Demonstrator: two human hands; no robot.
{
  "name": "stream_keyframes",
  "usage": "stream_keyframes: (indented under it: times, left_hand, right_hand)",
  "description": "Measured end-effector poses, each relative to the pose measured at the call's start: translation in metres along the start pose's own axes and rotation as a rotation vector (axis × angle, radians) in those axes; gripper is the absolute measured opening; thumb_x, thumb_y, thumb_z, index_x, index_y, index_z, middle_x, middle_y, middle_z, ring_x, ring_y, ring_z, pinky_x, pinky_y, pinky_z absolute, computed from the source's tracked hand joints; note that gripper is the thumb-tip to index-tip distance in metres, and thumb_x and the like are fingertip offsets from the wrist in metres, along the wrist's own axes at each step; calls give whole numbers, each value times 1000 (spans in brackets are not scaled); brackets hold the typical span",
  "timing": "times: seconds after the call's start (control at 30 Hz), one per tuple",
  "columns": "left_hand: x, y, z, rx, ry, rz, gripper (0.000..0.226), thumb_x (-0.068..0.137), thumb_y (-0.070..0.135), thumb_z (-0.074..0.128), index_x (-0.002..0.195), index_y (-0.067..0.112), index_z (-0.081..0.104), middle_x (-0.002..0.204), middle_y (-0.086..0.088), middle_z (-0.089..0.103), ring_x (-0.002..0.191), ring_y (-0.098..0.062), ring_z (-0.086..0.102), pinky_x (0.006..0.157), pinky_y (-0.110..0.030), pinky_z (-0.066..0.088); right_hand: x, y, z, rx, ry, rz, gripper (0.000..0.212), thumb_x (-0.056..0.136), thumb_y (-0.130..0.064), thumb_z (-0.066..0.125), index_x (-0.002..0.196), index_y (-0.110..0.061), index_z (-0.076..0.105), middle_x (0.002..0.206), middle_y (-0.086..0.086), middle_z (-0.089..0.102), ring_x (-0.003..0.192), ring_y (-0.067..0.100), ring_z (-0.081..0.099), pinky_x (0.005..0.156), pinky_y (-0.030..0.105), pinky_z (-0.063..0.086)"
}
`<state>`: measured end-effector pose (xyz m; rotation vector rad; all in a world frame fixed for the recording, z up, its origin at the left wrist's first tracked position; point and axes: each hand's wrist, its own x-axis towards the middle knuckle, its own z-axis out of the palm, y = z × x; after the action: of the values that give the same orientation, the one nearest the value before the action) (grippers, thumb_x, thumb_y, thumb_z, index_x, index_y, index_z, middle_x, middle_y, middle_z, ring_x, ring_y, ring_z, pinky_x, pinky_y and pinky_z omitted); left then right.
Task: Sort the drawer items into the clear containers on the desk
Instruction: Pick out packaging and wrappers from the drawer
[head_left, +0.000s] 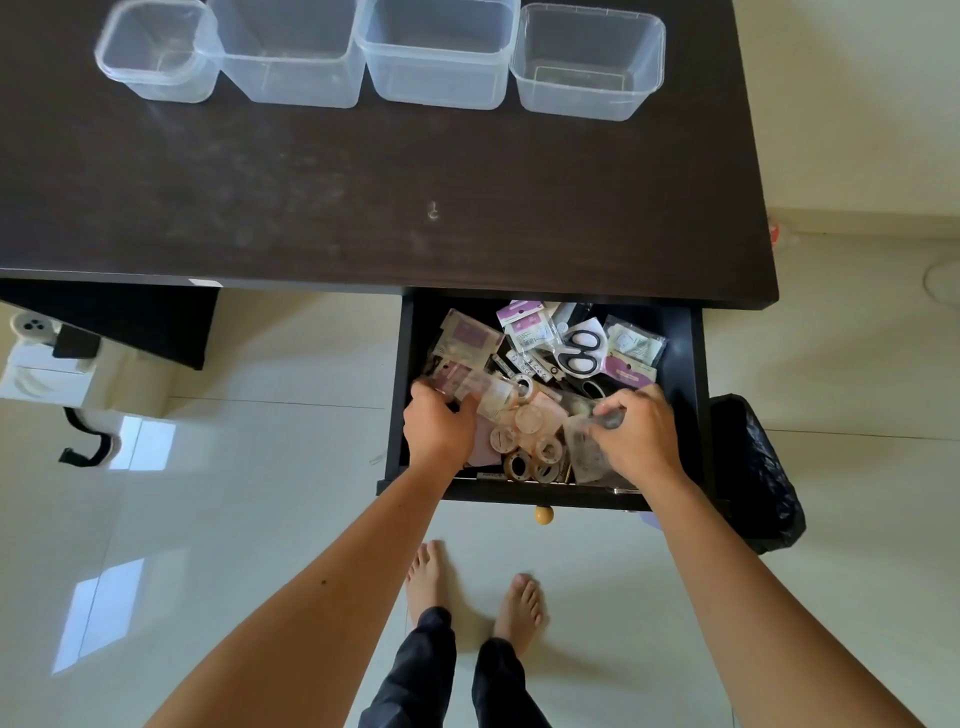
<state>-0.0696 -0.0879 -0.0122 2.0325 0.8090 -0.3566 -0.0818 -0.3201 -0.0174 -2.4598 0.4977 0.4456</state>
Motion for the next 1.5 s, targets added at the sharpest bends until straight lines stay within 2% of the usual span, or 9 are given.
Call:
stream_keyframes:
  times: [0.2, 0.3, 0.4, 0.47, 0.57, 0.73, 1.07, 1.3, 1.5]
  left_hand:
    - [0, 5, 11, -177, 69, -70, 55, 93, 11, 73, 141, 5, 46, 115, -8, 70, 113, -28, 66, 88, -32, 49]
    - [3, 3, 13, -240, 49, -73, 70, 93, 8, 74, 153, 7, 38, 104, 0, 67, 97, -13, 65, 93, -30, 48]
    - [7, 0, 13, -255, 35, -75, 63, 93, 11, 74, 149, 1, 46, 121, -2, 69, 95, 0, 53, 102, -33, 48]
    - [10, -1, 13, -288, 19, -91, 60, 92, 13, 77, 144, 1, 50, 107, 7, 67, 105, -7, 58, 102, -40, 51]
    - [9, -1, 11, -344, -26, -93, 69, 90, 14, 79, 150, 9, 46, 99, 4, 73, 104, -19, 70, 97, -48, 58]
    - [9, -3, 8, -433, -64, -79, 52, 88, 12, 80, 136, 15, 60, 108, -3, 74, 101, -17, 72, 90, -46, 62]
    - [9, 8, 8, -656, -112, -99, 64, 85, 36, 83, 135, 3, 59, 113, -8, 73, 102, -22, 75, 80, -34, 65]
    - [9, 19, 5, -760, -176, -215, 68, 76, 19, 91, 135, 3, 61, 108, -7, 74, 90, -24, 77, 73, -37, 66]
    - [4, 21, -2, -785, -375, -167, 31, 83, 23, 86, 106, 5, 75, 105, -17, 79, 95, -32, 78, 72, -42, 64]
  right_hand:
    - [-2, 4, -7, -141, 38, -23, 15, 79, -37, 91, 86, -32, 79, 121, -6, 51, 116, 28, 42, 97, 34, 35]
    - [-3, 4, -9, -115, 22, -36, 13, 81, -35, 90, 85, -30, 79, 114, -7, 63, 116, 27, 48, 94, 36, 39]
    - [-6, 3, -15, 84, -29, -20, 14, 82, -27, 90, 86, -24, 78, 90, -13, 67, 96, 14, 64, 73, 25, 51]
    - [-5, 3, -18, 159, -71, -16, 14, 82, -24, 91, 86, -21, 78, 83, -15, 71, 84, 3, 68, 63, 16, 48]
    - [-3, 3, -21, 195, -100, -30, 16, 80, -24, 92, 86, -21, 78, 84, -11, 75, 82, 2, 70, 69, 20, 55]
    - [-1, 6, -25, 277, -150, -33, 15, 79, -21, 92, 86, -21, 79, 84, -8, 77, 81, 5, 72, 68, 18, 54]
    - [2, 11, -26, 474, -192, 14, 15, 79, -15, 92, 86, -20, 80, 87, -6, 80, 87, 7, 75, 81, 25, 58]
    - [5, 14, -31, 600, -231, 20, 17, 79, -15, 92, 91, -18, 81, 91, -2, 82, 93, 14, 77, 91, 33, 59]
    - [11, -2, -35, 820, -293, 57, 20, 82, -9, 88, 99, -12, 78, 102, 5, 82, 101, 22, 78, 84, 36, 62]
